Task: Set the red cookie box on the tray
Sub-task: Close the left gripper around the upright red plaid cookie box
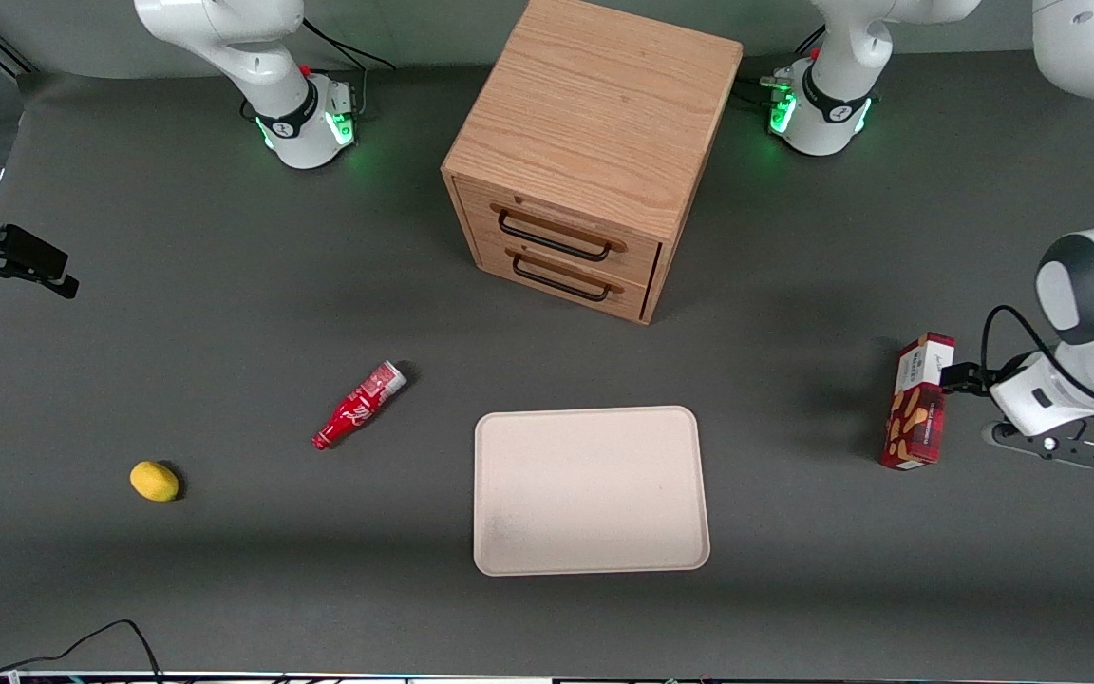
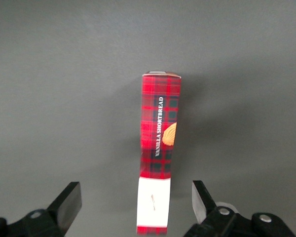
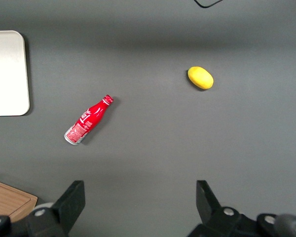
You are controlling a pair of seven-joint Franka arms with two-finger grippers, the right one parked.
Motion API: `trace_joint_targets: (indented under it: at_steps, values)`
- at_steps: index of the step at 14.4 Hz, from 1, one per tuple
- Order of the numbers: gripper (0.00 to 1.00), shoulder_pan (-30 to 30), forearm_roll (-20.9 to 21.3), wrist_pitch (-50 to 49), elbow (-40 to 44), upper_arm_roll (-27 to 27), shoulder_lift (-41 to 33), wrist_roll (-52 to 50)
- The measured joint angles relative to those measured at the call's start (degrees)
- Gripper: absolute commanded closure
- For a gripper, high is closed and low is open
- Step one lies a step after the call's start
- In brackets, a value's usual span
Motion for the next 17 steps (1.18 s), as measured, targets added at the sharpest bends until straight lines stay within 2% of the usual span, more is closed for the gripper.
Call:
trace_joint_targets:
  at_steps: [4,11,13,14,15,17]
  values:
    - [0.00,-0.02,-3.38,9.17,-6.29,-0.18,1.58,3.53]
    - [0.02,-0.10,-6.41,16.57,-11.08,-0.70,2.91,6.11]
    - [0.12,-0.10,-6.49,16.74,-11.29,-0.74,2.91,6.15]
    - [0.21,-0.12,-6.65,16.79,-11.32,-0.77,2.91,6.16]
    - [0.37,-0.16,-6.93,16.83,-11.33,-0.79,2.91,6.22]
    - [0.82,-0.31,-7.43,16.90,-11.39,-0.83,2.91,6.29]
